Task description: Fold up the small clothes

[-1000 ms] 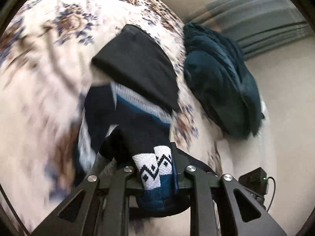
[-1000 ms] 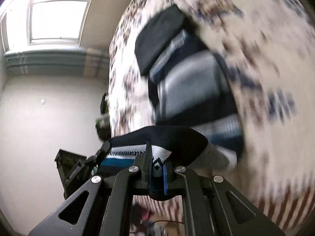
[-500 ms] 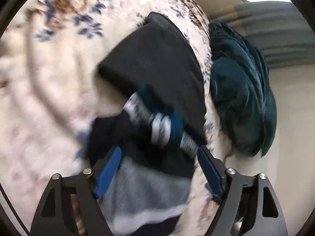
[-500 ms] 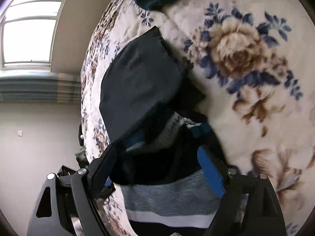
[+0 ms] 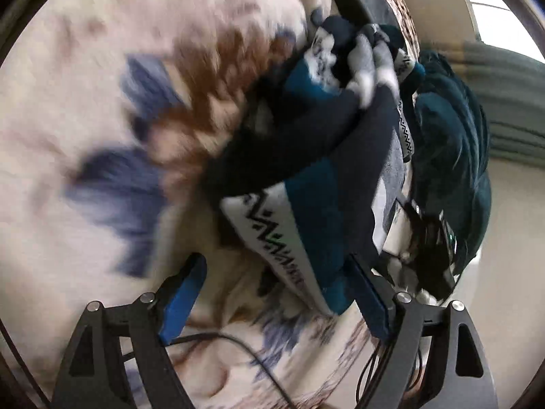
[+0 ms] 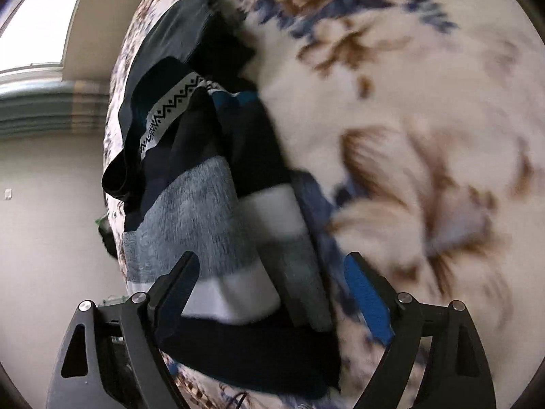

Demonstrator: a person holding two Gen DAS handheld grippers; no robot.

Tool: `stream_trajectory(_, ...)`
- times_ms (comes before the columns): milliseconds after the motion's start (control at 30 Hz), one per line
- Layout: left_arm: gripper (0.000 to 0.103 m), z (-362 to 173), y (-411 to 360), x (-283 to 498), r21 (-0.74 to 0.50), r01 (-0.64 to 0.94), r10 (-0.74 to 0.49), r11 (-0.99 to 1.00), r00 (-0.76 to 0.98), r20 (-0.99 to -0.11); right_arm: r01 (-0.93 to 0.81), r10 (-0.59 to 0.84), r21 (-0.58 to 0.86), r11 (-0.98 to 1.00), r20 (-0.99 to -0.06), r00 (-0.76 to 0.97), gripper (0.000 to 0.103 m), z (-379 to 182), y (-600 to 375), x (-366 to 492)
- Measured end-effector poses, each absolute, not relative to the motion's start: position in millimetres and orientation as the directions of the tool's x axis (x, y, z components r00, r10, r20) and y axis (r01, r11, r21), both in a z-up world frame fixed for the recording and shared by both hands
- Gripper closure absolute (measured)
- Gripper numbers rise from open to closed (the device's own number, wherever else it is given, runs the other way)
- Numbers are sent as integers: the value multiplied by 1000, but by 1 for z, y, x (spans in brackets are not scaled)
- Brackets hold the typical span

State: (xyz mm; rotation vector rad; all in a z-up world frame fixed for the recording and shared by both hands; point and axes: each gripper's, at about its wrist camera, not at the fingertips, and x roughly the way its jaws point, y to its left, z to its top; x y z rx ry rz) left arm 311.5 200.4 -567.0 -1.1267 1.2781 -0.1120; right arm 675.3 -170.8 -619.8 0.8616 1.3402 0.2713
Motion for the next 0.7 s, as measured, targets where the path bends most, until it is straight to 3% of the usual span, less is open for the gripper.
stream_trajectory(233,20,-584,192,328,-742,-546,-558,388,502,-661,163,691,711,684,-703,168,14,-634,-153,762)
stream_trajectory(267,25,-581,191,328,-741,-543,-541,395,515,-665,153,697,712,685,-702,146,14,-637,-150,771)
stream_trajectory(300,37,-577,192,328,-755,-527,-528,391,543,-652,148,705,717,681,-697,133,14,-640,-147,777)
stream_trajectory(333,59,-572,192,328,-760,-512,-525,401,551,-648,134,717,728,672,-685,126,15,-640,-144,783)
stream_trajectory(433,70,-555,195,338,-755,-474,-530,453,538,-655,70,704,710,701,-704,95,75,-636,-128,785)
stream_trajectory(533,70,-535,207,351,-739,-421,-556,526,488,-673,53,630,642,765,-763,146,85,-622,-128,766)
stream_trajectory(700,70,-516,235,375,-684,-331,-577,650,369,-728,191,629,670,717,-741,238,87,-597,-153,704)
